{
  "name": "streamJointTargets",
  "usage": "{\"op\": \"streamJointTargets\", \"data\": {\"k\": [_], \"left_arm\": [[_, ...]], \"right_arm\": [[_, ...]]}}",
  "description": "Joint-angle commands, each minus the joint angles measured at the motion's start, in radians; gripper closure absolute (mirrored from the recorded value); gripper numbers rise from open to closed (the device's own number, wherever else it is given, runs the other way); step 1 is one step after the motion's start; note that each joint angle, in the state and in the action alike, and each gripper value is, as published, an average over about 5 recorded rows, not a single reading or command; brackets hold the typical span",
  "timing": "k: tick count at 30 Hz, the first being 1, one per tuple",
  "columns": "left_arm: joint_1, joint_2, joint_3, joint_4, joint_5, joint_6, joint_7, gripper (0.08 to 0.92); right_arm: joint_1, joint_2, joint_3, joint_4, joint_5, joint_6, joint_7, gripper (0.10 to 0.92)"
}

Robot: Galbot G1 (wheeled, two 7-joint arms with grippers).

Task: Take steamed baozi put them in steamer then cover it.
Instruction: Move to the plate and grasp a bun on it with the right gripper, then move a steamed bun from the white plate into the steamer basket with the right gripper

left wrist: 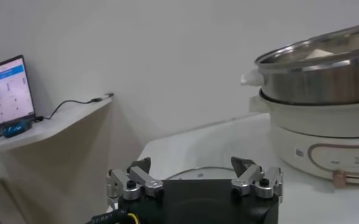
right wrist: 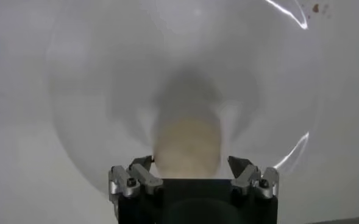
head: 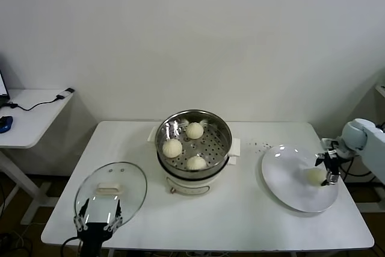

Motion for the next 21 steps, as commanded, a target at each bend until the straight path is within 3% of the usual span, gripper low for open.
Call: {"op": "streamJointTargets", "data": {"k": [1,14,21], "left_arm": [[0.0,0.0,0.001,0.002,0.002,-0.001,0.0,0.177],[0.001,0.002,0.001,0.0,0.003,-0.003,-0.001,0.177],[0.009,0.005,0.01,-0.007,0.003,-0.003,-0.001,0.177]], "right_arm": [[-0.027,0.034,0.02,-0.043,-0.017,0.01,-0.011,0.203],[0.024,0.031,-0.038,-0.049,0.055,0.003,-0.029,0.309],[0.261,0.04,-0.256,-0.02,0.259,-0.036,-0.026,0.329]]}}
